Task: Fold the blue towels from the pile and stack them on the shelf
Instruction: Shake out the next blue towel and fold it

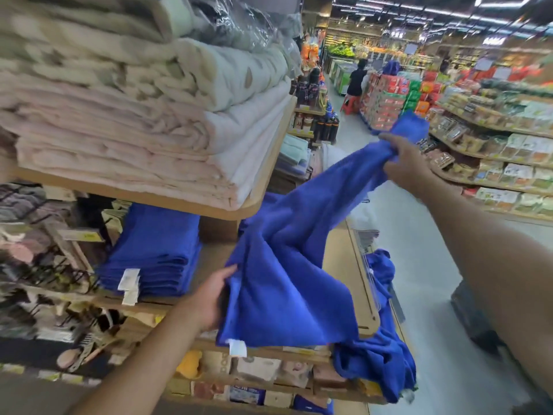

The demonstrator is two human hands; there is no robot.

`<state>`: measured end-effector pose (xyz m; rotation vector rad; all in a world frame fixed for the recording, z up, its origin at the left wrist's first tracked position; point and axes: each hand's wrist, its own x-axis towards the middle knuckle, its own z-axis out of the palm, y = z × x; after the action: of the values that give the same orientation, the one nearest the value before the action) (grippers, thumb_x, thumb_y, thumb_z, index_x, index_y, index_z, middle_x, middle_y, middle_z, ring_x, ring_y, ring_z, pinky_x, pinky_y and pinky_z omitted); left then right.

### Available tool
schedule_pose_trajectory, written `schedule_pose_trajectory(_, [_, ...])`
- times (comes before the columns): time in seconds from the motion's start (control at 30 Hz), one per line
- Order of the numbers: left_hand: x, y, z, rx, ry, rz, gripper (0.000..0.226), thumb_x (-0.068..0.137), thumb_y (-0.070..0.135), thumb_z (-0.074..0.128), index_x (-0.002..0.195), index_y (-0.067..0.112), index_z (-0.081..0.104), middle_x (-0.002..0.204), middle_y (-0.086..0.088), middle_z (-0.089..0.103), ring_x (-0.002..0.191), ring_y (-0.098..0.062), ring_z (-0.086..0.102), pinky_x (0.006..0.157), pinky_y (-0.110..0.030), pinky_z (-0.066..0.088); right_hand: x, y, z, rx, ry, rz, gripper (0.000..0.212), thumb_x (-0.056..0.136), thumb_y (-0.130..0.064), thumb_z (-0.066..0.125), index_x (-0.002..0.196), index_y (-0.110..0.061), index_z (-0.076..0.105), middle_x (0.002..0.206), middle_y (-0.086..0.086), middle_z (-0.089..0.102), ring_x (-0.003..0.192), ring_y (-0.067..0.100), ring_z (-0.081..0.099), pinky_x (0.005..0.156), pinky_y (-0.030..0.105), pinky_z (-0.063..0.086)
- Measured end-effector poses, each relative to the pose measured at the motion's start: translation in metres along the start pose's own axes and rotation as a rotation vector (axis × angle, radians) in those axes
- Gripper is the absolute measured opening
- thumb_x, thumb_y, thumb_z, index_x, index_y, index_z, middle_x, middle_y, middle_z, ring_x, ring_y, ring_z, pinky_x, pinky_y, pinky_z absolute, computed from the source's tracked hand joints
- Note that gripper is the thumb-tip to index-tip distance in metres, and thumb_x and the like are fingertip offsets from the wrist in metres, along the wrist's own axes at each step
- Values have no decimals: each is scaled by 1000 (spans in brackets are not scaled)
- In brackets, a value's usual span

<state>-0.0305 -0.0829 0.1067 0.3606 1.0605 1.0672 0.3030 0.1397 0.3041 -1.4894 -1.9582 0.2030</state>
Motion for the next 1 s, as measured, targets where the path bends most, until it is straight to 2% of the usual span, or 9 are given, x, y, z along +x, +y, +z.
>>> schedule_pose_trajectory(0.1, [12,-39,-24,96,-8,-232,40,96,29,51,119,2,70,118,-23,71,100,-35,70,92,-42,54,-36,35,54,-309,-352,120,75,85,8,65,152,6,33,157,32,30,149,41,28,121,40,23])
schedule_pose_trajectory(0.17, [18,-57,-30,81,-35,-316,44,97,29,48,121,1,71,119,-23,71,100,-36,72,90,-43,58,-77,45,87,-391,-482,202,66,88,-1,65,149,2,41,154,27,39,144,38,36,114,36,30])
schedule_pose_trajectory(0.37, [24,-72,-26,-174,-233,-445,54,89,32,47,121,-5,70,125,-27,67,106,-42,71,83,-47,59,-234,-15,149,87,-471,48,15,92,-30,70,100,-40,62,107,-13,65,85,5,62,78,24,48])
schedule_pose_trajectory(0.47, [26,-72,-18,-327,-253,-441,60,98,37,39,134,-7,58,135,-30,60,115,-46,65,99,-54,49,-297,-51,159,122,-566,-149,45,76,-73,71,106,-45,53,105,-23,56,96,-1,59,78,12,42])
schedule_pose_trajectory(0.53, [28,-70,-12,-367,-252,-394,60,102,38,36,135,-9,55,132,-33,60,110,-47,67,90,-56,54,-318,-61,167,-3,-548,-263,71,65,-89,64,120,-46,47,116,-28,50,106,-5,54,86,15,42])
schedule_pose_trajectory(0.63, [32,-71,-4,-472,-227,-337,54,106,35,35,130,-10,52,120,-37,64,95,-50,71,66,-58,59,-324,-63,171,-40,-433,-289,63,75,-59,76,130,-35,56,125,-20,53,110,3,56,90,24,48])
schedule_pose_trajectory(0.73, [40,-75,2,-448,-184,-327,46,97,30,47,122,-7,57,111,-24,68,87,-42,70,70,-54,59,-317,-59,160,94,-263,-246,28,82,-14,71,108,-23,72,111,-11,66,101,9,65,81,32,55])
schedule_pose_trajectory(0.9, [49,-70,9,-296,-182,-294,18,70,24,69,81,10,70,77,-14,67,64,-31,65,65,-40,57,-297,-77,114,455,-344,-33,26,98,-33,49,74,-37,57,62,-7,43,59,6,38,56,30,29])
schedule_pose_trajectory(1.0, [69,-52,20,-403,-197,-262,25,83,25,61,100,15,77,95,-12,75,81,-33,70,83,-42,53,-293,-88,82,674,-422,39,30,99,-28,48,83,-32,73,70,-14,56,65,4,48,61,22,36])
